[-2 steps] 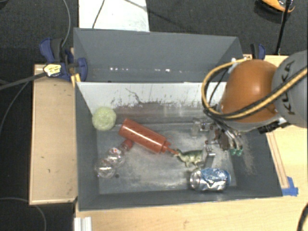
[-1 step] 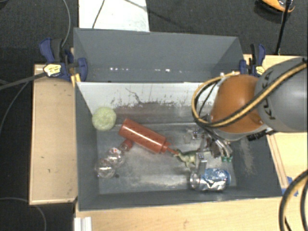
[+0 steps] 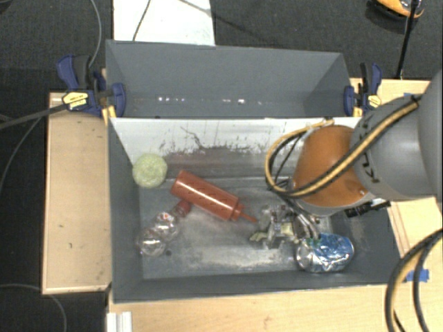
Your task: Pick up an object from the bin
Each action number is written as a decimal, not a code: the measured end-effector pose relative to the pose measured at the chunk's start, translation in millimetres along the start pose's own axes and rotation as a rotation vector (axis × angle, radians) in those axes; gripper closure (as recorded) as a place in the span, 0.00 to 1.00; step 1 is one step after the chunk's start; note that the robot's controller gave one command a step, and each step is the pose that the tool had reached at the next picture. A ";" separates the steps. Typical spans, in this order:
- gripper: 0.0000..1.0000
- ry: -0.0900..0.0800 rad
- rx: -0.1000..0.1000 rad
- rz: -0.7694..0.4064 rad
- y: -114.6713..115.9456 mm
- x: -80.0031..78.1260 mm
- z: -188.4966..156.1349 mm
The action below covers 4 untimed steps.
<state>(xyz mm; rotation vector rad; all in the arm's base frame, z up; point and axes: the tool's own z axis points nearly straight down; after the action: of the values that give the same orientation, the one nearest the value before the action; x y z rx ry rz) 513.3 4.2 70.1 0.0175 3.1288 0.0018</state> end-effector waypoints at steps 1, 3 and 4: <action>1.00 0.000 0.000 0.000 0.0 0.0 0.0; 1.00 -0.002 0.000 0.023 -13.5 3.0 -94.5; 0.00 -0.002 0.000 0.023 -13.5 3.0 -94.4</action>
Offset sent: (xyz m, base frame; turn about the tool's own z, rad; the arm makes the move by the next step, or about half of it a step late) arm -0.0139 0.0169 -0.0001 -0.2598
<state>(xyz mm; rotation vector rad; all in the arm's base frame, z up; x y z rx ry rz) 508.9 -9.3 164.4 0.0536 3.1269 0.0024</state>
